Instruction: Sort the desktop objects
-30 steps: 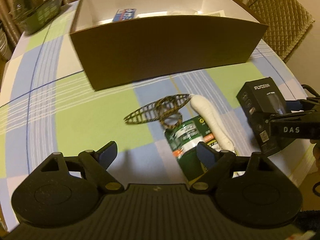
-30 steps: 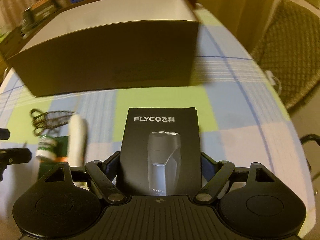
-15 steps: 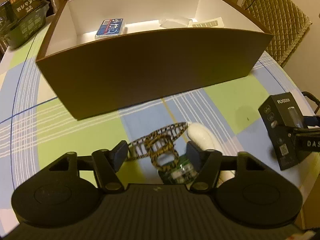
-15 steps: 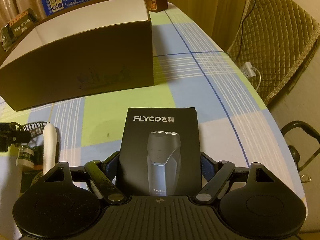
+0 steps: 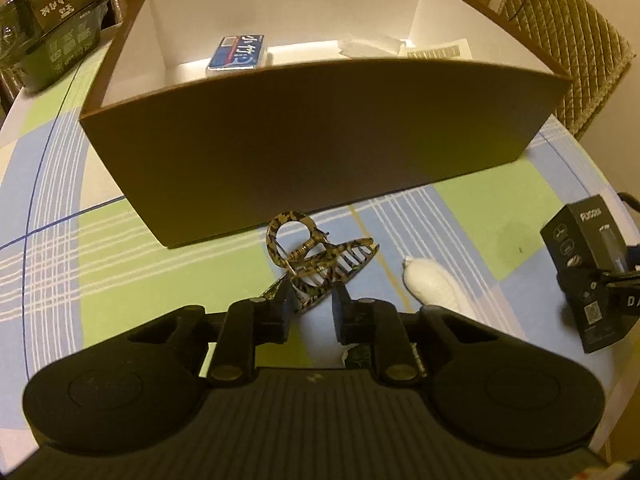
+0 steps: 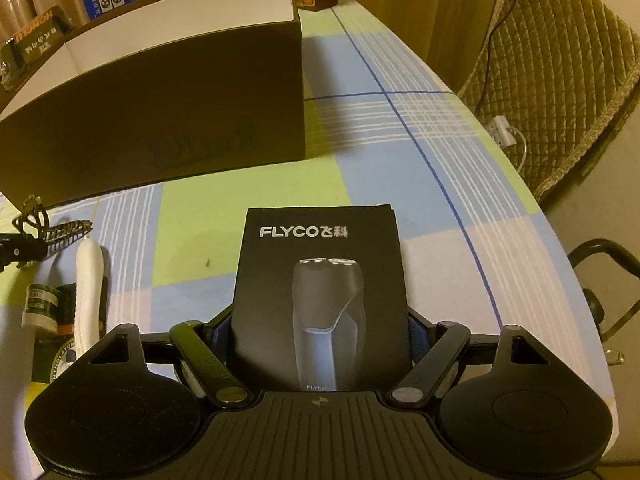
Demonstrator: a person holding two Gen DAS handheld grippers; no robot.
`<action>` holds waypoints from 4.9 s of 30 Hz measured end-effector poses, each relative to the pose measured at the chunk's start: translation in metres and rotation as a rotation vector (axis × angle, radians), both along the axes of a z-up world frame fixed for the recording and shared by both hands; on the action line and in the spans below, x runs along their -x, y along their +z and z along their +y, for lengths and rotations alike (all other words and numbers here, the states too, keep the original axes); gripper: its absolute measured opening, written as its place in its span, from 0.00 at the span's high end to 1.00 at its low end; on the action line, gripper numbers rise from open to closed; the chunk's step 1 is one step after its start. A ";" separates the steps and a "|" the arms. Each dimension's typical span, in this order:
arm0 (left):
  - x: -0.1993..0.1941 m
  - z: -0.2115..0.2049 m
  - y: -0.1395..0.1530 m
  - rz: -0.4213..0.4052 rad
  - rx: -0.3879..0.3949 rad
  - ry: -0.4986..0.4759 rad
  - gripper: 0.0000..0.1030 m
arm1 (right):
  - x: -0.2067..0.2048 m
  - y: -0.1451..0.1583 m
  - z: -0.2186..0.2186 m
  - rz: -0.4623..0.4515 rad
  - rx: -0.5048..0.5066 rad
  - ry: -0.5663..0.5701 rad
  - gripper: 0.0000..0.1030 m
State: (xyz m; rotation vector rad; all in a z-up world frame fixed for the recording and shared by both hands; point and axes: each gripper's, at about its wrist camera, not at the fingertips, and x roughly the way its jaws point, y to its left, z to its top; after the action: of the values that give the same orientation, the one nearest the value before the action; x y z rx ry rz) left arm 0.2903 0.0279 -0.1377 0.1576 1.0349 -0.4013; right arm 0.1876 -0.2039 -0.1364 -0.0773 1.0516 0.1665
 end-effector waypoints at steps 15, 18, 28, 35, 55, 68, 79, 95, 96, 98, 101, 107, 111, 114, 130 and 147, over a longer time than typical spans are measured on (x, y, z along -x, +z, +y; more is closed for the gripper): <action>-0.030 0.006 -0.005 0.027 0.072 0.168 0.58 | -0.009 -0.003 -0.001 0.019 -0.005 0.006 0.25; -0.029 0.009 0.000 0.028 0.089 0.179 0.59 | -0.010 -0.003 -0.001 0.021 -0.006 0.006 0.25; -0.049 0.016 -0.005 0.088 0.160 0.289 0.49 | -0.015 -0.005 0.000 0.022 0.005 0.015 0.25; -0.050 0.025 -0.004 0.076 0.155 0.254 0.71 | -0.015 -0.006 0.000 0.021 0.006 0.021 0.25; -0.016 0.008 -0.006 -0.080 -0.040 -0.275 0.58 | -0.013 -0.005 -0.003 0.025 -0.005 0.028 0.25; 0.003 0.011 -0.006 -0.080 -0.078 -0.133 0.52 | -0.012 -0.004 -0.004 0.021 -0.003 0.029 0.25; 0.005 0.013 -0.009 -0.073 -0.091 -0.128 0.66 | -0.013 -0.005 -0.002 0.017 0.014 0.049 0.25; 0.027 0.040 0.028 -0.094 -0.026 -0.022 0.67 | -0.003 0.011 0.000 -0.037 -0.006 0.140 0.26; 0.028 0.041 0.032 -0.102 -0.020 -0.019 0.67 | -0.002 0.014 0.000 -0.037 -0.015 0.140 0.26; 0.030 0.041 0.041 -0.117 -0.007 -0.011 0.67 | -0.001 0.024 0.002 -0.046 -0.027 0.157 0.26; 0.035 0.041 0.056 -0.142 0.024 -0.004 0.67 | 0.003 0.039 0.007 -0.068 -0.039 0.186 0.26; 0.031 0.038 0.087 -0.201 0.060 0.004 0.67 | 0.001 0.070 0.021 -0.117 -0.103 0.242 0.26; 0.021 0.036 0.102 -0.225 0.084 0.025 0.67 | -0.009 0.087 0.036 -0.147 -0.146 0.281 0.26; 0.010 0.034 0.111 -0.247 0.099 0.034 0.67 | -0.022 0.100 0.049 -0.178 -0.167 0.305 0.26; -0.088 0.002 0.132 -0.270 0.140 0.017 0.67 | -0.123 0.126 0.112 -0.270 -0.159 0.344 0.26; -0.176 -0.031 0.074 -0.111 0.102 0.022 0.67 | -0.208 0.058 0.146 -0.116 -0.046 0.383 0.26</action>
State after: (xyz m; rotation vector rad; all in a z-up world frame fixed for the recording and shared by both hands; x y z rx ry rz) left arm 0.4663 -0.0034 -0.0634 0.0766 0.9046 -0.4202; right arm 0.3961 -0.0581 -0.0784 -0.2448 0.9083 0.5267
